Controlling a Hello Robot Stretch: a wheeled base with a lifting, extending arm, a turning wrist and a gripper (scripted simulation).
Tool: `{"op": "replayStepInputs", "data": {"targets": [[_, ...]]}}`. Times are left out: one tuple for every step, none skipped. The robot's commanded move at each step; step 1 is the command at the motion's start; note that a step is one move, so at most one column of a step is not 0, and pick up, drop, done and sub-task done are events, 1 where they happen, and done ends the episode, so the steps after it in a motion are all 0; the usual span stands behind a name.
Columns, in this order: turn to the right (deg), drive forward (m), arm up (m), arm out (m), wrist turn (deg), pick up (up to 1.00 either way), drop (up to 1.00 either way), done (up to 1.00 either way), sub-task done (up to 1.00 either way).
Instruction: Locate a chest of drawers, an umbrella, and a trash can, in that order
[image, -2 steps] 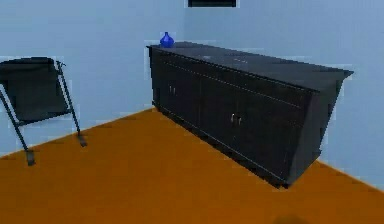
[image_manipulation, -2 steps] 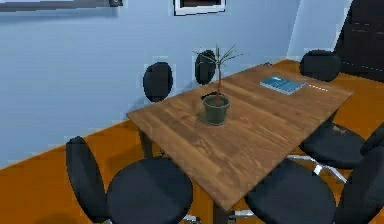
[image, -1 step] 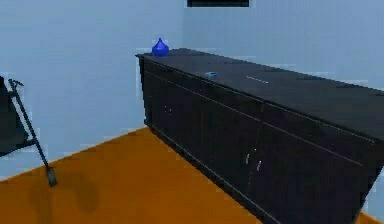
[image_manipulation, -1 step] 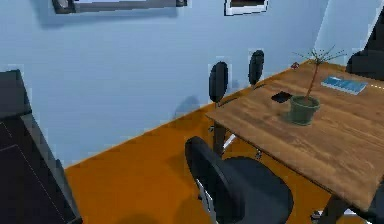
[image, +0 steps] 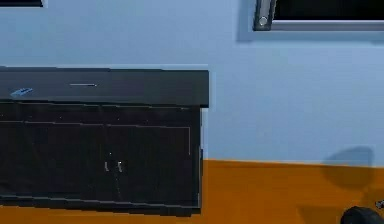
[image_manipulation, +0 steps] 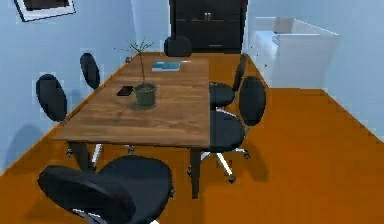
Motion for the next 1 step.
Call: {"op": "replayStepInputs", "data": {"targets": [[0.0,0.40,0.00,0.00,0.0,0.00,0.00,0.00,0.00]]}}
